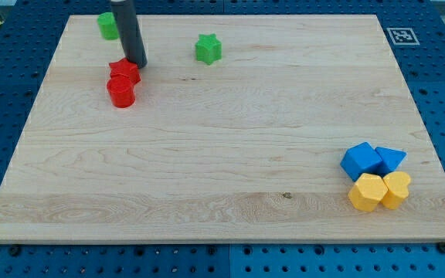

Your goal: Move the green circle left to the green star

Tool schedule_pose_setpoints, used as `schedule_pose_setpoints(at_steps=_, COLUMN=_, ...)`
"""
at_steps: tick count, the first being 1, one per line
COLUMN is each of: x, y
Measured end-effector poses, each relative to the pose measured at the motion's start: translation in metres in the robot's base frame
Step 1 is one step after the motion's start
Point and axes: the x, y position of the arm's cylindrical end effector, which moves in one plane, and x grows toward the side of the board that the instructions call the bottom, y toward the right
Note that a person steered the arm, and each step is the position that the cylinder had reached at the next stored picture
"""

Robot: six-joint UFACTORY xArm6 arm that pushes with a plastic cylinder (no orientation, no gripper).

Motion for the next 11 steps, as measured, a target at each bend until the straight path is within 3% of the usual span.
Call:
schedule_pose_setpoints(at_steps=1, x=-0.018, y=-0.055)
schedule_pose_setpoints(at_steps=4, x=-0.088, y=-0.099)
schedule_pose_setpoints(at_steps=6, x=-0.095, y=-0.039)
schedule_pose_setpoints(at_steps=8, x=-0.109, y=-0.015)
schedule_pose_setpoints(at_steps=11, x=-0.06, y=0.003)
